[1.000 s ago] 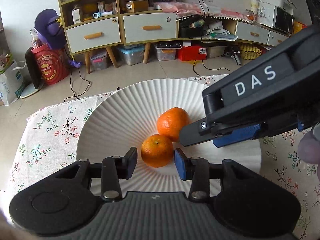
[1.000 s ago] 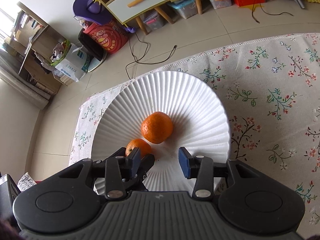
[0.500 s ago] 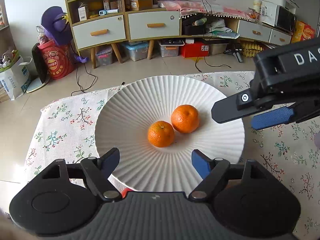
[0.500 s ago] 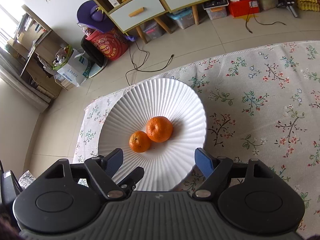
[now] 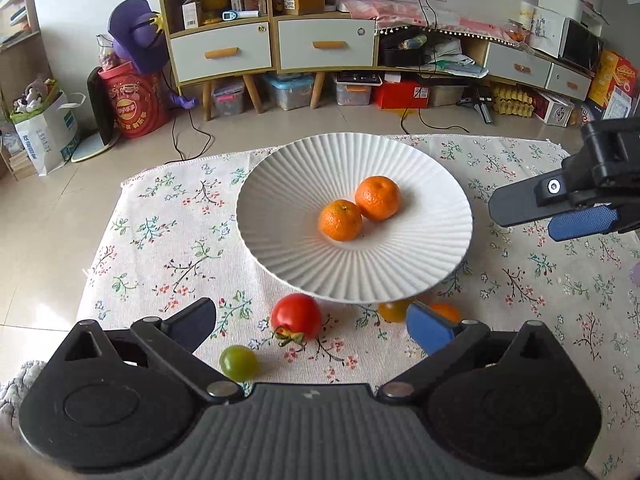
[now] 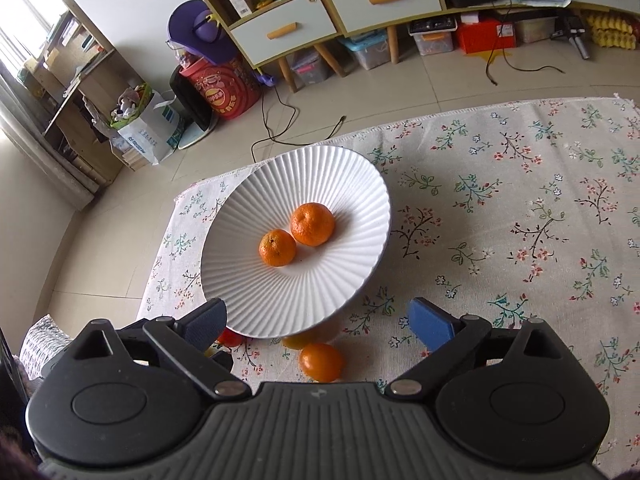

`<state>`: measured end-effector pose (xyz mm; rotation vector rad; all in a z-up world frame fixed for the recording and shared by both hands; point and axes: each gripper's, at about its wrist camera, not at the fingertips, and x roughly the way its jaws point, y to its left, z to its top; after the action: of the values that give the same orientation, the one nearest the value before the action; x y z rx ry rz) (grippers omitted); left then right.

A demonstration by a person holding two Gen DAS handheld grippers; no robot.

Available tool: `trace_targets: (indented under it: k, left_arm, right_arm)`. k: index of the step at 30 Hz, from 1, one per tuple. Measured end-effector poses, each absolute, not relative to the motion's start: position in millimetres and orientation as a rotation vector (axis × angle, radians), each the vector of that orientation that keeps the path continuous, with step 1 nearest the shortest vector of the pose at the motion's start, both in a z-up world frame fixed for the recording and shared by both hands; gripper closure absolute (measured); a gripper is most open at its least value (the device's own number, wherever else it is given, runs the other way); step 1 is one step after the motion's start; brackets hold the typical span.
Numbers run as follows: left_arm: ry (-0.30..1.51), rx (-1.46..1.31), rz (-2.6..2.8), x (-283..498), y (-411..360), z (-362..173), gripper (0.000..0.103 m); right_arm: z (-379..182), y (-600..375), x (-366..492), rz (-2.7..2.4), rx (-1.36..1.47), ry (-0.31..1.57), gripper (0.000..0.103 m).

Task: Organize fruits
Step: 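Withdraw both open tools from the bowl toward the red tomatoes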

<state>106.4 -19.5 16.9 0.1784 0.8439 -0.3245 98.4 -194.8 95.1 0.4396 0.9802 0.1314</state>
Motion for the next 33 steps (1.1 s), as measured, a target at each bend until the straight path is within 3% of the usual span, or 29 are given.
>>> trace_targets:
  k: [16, 33]
  left_arm:
    - [0.868, 0.149, -0.291, 91, 21, 4, 0.005]
    - [0.666, 0.205, -0.428, 81, 44, -15, 0.007]
  right_arm:
    - [80, -175, 71, 0.174, 0.224, 0.948, 0.002]
    - [60, -110, 25, 0.485, -0.106, 0.723, 0.001]
